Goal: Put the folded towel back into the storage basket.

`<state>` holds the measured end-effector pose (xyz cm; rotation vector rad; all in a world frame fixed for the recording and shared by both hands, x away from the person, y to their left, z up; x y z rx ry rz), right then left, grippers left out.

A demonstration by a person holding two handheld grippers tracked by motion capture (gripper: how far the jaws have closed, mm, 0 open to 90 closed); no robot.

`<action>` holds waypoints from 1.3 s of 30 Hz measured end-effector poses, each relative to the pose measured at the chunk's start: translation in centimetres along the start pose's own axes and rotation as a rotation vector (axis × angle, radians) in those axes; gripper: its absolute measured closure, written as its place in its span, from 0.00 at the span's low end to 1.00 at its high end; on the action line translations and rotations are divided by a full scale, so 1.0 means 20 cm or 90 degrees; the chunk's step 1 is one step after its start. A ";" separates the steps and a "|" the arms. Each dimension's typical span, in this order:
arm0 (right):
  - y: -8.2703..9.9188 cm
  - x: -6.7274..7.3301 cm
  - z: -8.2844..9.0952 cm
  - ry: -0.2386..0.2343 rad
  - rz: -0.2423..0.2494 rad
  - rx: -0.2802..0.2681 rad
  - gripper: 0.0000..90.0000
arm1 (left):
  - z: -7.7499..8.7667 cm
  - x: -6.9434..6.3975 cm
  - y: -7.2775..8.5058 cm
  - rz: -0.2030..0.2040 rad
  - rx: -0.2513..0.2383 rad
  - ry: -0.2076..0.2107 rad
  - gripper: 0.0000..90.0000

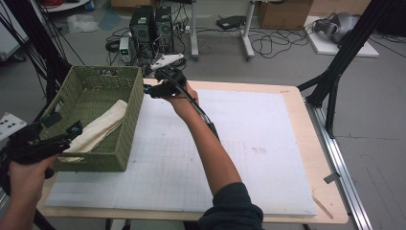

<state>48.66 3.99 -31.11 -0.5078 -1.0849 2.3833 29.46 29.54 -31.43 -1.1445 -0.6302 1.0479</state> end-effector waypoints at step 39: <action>1.45 -0.15 0.91 0.148 -0.191 0.040 0.13 | -0.75 -0.85 0.26 -0.131 0.062 0.258 0.28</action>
Point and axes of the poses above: each handheld gripper's, and its own axes: z roughly backward along the jaws, y roughly out of its underside, x roughly to its left, the point moved 5 cm from there along -z, roughly forward along the jaws, and after that the axes turned 11 degrees about x, right-handed, at the moved point
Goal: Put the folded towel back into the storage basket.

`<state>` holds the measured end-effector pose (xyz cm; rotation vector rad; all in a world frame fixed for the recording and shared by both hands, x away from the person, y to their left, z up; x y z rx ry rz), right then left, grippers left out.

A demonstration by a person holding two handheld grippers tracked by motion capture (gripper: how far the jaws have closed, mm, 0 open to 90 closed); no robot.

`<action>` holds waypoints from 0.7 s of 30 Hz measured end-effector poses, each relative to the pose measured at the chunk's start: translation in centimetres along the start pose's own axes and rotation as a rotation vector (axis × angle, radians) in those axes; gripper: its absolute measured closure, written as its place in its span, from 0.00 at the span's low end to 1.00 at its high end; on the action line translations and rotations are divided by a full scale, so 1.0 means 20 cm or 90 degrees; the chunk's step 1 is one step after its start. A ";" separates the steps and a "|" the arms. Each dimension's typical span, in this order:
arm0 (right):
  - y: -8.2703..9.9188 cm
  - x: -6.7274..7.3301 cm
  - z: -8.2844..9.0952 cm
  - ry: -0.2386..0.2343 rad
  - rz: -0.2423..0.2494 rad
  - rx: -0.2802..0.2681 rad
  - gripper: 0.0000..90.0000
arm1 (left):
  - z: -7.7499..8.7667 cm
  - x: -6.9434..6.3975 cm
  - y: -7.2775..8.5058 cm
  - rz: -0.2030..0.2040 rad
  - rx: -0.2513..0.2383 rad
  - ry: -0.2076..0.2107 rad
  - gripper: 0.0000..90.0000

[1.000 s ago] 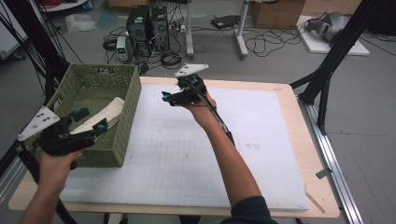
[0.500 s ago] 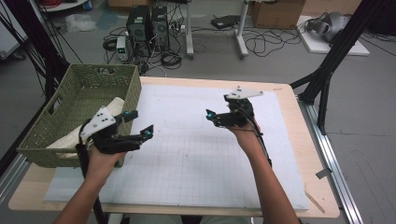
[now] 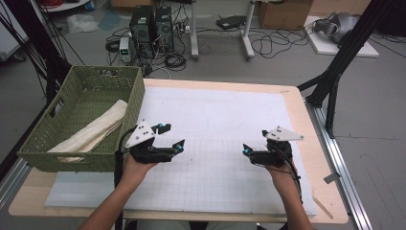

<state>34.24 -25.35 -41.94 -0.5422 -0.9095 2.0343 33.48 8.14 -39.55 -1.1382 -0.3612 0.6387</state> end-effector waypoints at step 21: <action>0.14 -0.02 0.05 0.037 -0.005 0.001 0.13 | -0.04 0.03 0.18 0.040 0.023 -0.004 0.25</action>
Point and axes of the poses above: each handheld gripper's, and its own axes: z roughly backward along the jaws, y roughly out of its underside, x roughly to its left, the point moved 5 cm from there along -z, roughly forward along the jaws, and after that the axes turned 11 degrees about x, right-handed, at the moved point
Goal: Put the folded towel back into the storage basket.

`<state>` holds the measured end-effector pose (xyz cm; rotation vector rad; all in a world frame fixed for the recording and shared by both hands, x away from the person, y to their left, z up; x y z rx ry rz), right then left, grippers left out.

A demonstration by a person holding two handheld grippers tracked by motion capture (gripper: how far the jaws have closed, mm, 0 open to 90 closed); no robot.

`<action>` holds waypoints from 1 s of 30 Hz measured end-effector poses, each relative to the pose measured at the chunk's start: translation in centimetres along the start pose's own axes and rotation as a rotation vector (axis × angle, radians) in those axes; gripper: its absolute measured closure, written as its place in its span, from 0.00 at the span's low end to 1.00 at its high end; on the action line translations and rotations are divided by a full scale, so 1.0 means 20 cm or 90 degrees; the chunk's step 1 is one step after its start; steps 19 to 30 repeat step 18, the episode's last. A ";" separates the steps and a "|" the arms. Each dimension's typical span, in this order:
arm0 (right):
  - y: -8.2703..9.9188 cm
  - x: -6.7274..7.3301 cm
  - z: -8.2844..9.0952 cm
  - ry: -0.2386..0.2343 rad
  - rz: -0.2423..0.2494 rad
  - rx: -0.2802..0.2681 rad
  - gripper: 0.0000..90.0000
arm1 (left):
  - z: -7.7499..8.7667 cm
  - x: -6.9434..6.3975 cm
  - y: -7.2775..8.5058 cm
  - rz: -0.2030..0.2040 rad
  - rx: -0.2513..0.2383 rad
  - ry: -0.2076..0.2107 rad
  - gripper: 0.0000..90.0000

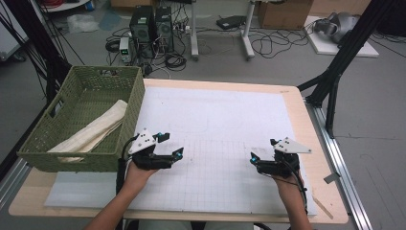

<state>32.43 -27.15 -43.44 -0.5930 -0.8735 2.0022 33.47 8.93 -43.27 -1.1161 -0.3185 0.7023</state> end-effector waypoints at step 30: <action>-0.02 0.01 -0.02 -0.005 0.005 -0.003 0.13 | 0.01 0.01 0.02 0.007 0.004 -0.010 0.25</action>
Point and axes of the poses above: each handheld gripper's, and its own axes: z roughly backward along the jaws, y roughly out of its underside, x roughly to its left, the point moved 5 cm from there along -z, roughly forward along the jaws, and after that the axes turned 11 degrees about x, right-handed, at the moved point
